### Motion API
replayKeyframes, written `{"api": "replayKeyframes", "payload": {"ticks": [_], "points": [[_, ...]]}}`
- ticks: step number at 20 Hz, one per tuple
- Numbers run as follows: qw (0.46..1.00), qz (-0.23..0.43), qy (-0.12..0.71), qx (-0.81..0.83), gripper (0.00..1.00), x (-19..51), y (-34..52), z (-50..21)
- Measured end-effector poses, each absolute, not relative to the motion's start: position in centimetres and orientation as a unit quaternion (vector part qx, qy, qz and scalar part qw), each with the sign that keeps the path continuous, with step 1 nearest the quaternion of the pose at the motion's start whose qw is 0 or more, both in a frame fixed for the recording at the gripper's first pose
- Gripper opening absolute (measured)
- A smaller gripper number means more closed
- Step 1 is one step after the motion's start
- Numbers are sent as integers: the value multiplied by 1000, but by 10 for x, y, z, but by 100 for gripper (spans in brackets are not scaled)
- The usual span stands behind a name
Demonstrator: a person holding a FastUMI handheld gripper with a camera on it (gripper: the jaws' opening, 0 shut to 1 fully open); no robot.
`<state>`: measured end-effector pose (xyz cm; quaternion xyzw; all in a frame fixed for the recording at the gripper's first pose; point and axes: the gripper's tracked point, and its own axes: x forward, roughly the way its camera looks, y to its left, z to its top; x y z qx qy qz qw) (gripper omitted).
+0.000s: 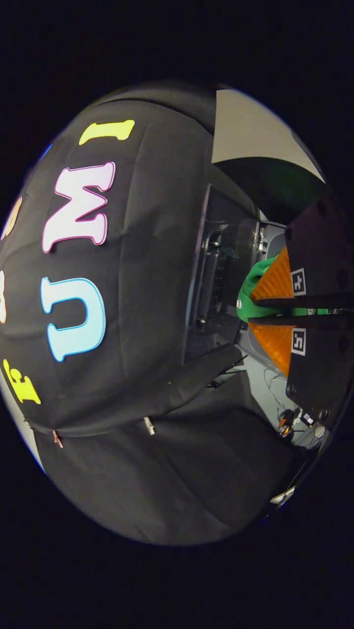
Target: Put the clothes into the washing machine and then close the washing machine lid.
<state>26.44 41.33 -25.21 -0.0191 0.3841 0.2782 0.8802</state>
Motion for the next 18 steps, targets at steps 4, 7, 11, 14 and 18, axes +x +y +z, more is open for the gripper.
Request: {"api": "replayKeyframes", "payload": {"ticks": [4, 7, 11, 14, 18], "points": [[872, 255, 415, -39, 9, 257, 402, -301], [868, 256, 421, -53, 31, 251, 401, -324], [875, 246, 408, -84, 98, 245, 392, -335], [884, 243, 389, -86, 100, 245, 391, -329], [898, 246, 360, -54, 100, 244, 397, -299]]}}
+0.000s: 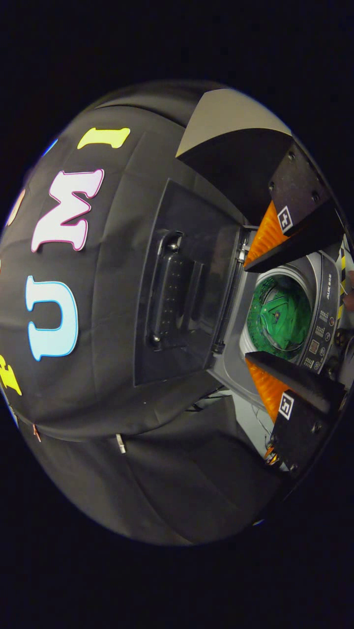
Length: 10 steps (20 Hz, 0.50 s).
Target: Put the clothes into the washing machine and then close the washing machine lid.
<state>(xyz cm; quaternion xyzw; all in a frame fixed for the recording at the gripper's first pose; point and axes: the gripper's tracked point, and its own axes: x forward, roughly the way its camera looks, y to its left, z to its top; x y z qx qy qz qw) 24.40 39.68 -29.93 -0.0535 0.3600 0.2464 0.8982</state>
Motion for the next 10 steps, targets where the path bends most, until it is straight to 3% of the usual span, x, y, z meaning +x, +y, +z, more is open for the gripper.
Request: {"api": "replayKeyframes", "payload": {"ticks": [10], "points": [[955, 221, 197, -6, 100, 292, 391, -178]]}}
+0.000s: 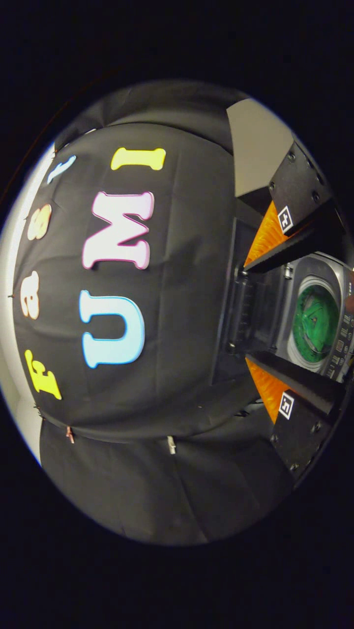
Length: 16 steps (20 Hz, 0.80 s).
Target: Put the clothes into the washing machine and then close the washing machine lid.
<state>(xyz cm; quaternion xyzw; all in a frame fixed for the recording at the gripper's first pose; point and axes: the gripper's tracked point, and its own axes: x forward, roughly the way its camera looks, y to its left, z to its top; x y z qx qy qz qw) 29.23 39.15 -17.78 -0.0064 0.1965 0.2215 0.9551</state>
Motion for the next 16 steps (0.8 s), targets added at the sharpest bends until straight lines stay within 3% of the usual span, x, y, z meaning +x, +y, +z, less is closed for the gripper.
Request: {"api": "replayKeyframes", "payload": {"ticks": [10, 16], "points": [[978, 175, 115, 21, 100, 370, 388, -112], [975, 152, 161, 8, 100, 408, 392, -145]]}}
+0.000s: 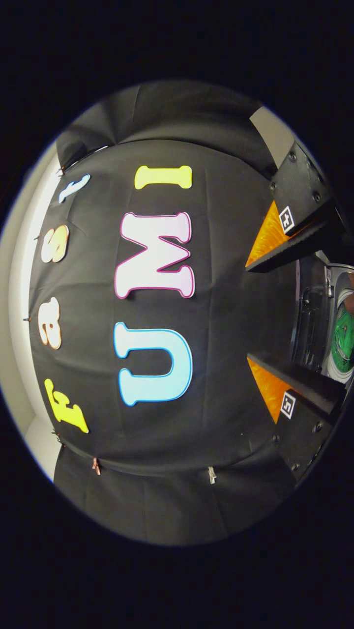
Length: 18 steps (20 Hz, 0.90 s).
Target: Put the clothes into the washing machine and then close the washing machine lid.
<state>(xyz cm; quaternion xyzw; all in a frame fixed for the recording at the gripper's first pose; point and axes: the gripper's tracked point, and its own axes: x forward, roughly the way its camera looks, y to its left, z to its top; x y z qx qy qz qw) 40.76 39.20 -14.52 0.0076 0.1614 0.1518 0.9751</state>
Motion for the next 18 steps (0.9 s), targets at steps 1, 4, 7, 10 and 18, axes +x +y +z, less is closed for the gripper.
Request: {"api": "replayKeyframes", "payload": {"ticks": [1, 4, 7, 10, 18], "points": [[973, 148, 177, 6, 100, 412, 393, -156], [966, 137, 217, -1, 100, 422, 395, -187], [960, 130, 247, -11, 100, 428, 396, -214], [954, 125, 270, -24, 100, 429, 394, -237], [939, 144, 307, -56, 100, 415, 400, -275]]}}
